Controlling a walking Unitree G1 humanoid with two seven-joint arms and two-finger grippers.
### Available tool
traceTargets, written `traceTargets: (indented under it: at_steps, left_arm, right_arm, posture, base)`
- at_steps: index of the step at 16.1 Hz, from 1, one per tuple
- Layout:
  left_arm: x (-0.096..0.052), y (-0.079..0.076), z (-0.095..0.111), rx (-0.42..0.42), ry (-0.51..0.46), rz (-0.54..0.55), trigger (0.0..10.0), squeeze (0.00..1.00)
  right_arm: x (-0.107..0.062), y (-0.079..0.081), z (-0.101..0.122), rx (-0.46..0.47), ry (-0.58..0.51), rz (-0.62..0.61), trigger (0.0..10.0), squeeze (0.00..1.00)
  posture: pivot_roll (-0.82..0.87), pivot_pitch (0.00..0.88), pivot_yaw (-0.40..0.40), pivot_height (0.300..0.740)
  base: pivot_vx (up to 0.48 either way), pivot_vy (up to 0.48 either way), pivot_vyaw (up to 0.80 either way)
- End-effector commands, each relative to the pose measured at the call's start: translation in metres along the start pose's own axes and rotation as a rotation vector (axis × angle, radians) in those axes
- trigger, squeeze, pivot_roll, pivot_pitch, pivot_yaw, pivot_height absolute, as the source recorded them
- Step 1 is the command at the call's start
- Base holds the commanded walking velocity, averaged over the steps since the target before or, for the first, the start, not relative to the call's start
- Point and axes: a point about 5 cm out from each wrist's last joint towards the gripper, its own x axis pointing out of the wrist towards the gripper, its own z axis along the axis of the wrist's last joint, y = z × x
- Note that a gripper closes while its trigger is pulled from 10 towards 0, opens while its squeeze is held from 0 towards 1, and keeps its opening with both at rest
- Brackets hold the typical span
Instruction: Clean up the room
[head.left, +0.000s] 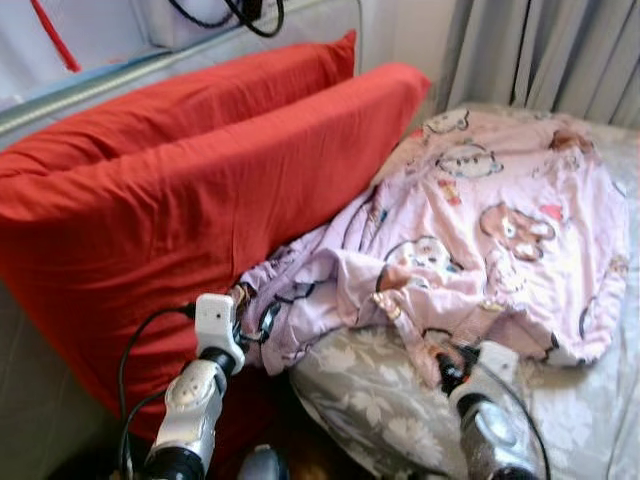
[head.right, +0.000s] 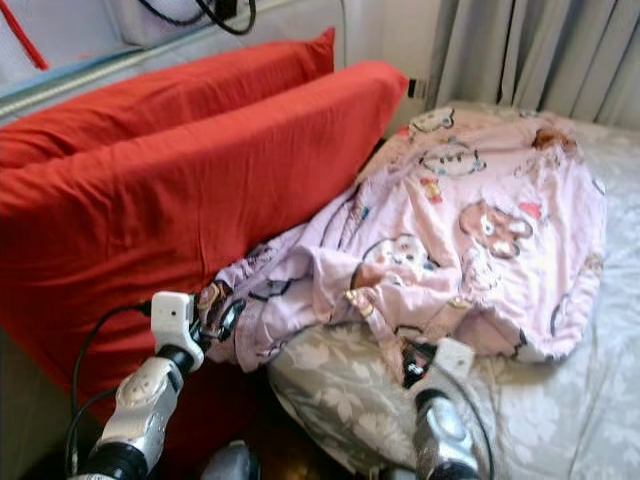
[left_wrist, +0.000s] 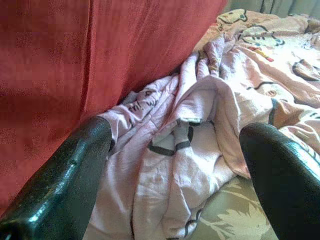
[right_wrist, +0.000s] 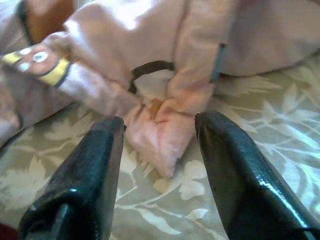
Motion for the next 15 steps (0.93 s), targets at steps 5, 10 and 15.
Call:
traceTargets:
  at_steps: [5,10,15]
  left_arm:
    - [-0.005,0.003,0.021,-0.014,-0.063,0.012,10.0,0.00]
    - [-0.019,0.008,0.045,-0.003,-0.100,0.021,10.0,0.00]
    - [-0.036,0.017,0.065,0.019,-0.124,0.056,10.0,0.00]
  right_arm:
    - [0.003,0.001,0.003,0.079,0.023,-0.021,10.0,1.00]
    - [0.004,0.002,0.003,0.099,0.035,0.005,10.0,0.00]
    - [0.004,0.001,0.002,0.109,0.047,-0.006,10.0,0.00]
  posture:
    - [0.09,0.191,0.070,0.642]
    - [0.12,0.255,0.080,0.642]
    - [0.16,0.303,0.090,0.642]
  base:
    - [0.000,0.000,0.00]
    - [0.000,0.000,0.00]
    - [0.000,0.000,0.00]
